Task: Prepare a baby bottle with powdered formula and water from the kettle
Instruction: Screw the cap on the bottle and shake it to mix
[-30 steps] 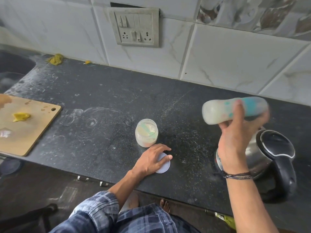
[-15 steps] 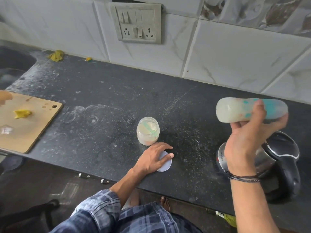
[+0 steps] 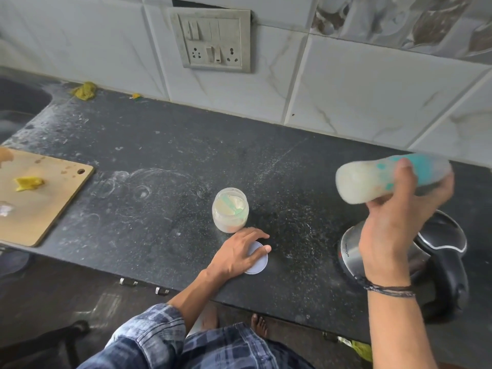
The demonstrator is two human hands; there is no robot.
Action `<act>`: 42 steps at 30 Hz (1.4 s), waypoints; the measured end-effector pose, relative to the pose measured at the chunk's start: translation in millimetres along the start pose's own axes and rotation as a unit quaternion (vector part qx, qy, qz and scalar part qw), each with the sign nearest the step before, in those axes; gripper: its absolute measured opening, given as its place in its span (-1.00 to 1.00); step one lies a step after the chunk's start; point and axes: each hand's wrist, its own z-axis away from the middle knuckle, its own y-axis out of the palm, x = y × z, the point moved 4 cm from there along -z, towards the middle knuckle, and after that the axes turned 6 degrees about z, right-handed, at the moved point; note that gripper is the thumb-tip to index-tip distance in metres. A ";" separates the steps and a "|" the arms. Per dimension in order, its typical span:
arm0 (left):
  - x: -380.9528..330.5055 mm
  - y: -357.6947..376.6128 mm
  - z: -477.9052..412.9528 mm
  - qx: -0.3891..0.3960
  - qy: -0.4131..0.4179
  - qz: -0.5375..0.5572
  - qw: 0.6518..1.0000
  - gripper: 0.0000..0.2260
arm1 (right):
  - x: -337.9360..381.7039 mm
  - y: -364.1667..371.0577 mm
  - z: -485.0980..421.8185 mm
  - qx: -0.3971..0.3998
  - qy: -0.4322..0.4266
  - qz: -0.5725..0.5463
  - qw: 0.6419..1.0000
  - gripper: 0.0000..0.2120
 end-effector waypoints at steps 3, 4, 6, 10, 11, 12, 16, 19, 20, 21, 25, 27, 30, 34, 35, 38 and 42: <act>1.1 -0.2 0.9 -0.002 0.001 -0.003 1.000 -0.62 | -3.1 6.0 0.3 0.032 0.017 0.033 0.999 -0.33; 1.6 0.0 1.8 0.000 0.002 -0.004 1.000 -0.62 | -6.1 8.6 1.7 0.071 0.022 0.073 0.995 -0.35; 0.7 0.6 2.0 0.006 0.003 -0.001 1.000 -0.61 | -5.7 7.3 3.8 0.088 0.014 0.080 0.993 -0.33; 0.3 0.2 0.6 0.004 0.002 -0.004 1.000 -0.61 | -3.9 4.5 2.4 0.003 0.016 0.004 1.000 -0.33; 1.1 0.0 1.1 0.001 0.002 -0.004 1.000 -0.61 | -6.9 7.3 3.7 0.017 0.026 0.026 0.999 -0.36; 1.9 0.1 2.0 -0.001 0.003 -0.003 1.000 -0.62 | -10.7 8.6 5.3 0.041 0.036 0.061 0.997 -0.38; 0.9 0.7 1.3 0.002 0.004 0.003 1.000 -0.63 | 0.0 2.9 3.1 0.012 0.017 0.022 1.000 -0.33; 1.7 0.4 1.1 -0.004 0.004 0.001 1.000 -0.63 | 4.6 1.1 -2.9 -0.009 0.010 -0.003 1.000 -0.34; 2.6 0.3 2.2 -0.005 0.004 0.000 1.000 -0.63 | 2.2 3.1 -3.0 0.015 0.021 0.025 0.999 -0.37; 3.0 0.3 2.8 -0.004 0.004 0.000 1.000 -0.62 | -0.3 4.2 -2.7 0.047 0.029 0.059 0.997 -0.40; 1.7 0.7 0.6 0.001 0.003 0.002 1.000 -0.62 | 6.0 -1.2 1.6 0.028 -0.005 0.033 0.999 -0.31; 2.2 0.6 0.3 -0.002 0.001 0.000 1.000 -0.62 | 3.1 -1.6 2.5 0.015 0.012 -0.001 1.000 -0.27; 3.4 1.0 2.2 -0.003 0.001 -0.001 1.000 -0.62 | -5.4 3.9 7.2 0.089 0.034 0.065 0.993 -0.28; 0.5 0.6 0.3 0.001 0.002 -0.004 1.000 -0.61 | -2.8 -1.5 6.4 0.017 0.039 -0.009 0.999 -0.30; 0.6 0.2 0.1 0.000 0.000 -0.006 1.000 -0.61 | -3.7 -0.5 5.8 0.012 0.048 -0.018 0.999 -0.34; 1.3 0.8 1.6 0.003 0.002 -0.006 1.000 -0.61 | -9.7 1.3 4.6 0.069 0.068 0.028 0.995 -0.37; -0.1 -0.2 0.0 0.010 -0.004 -0.006 1.000 -0.63 | -2.2 0.1 -1.0 0.045 0.050 -0.021 0.998 -0.37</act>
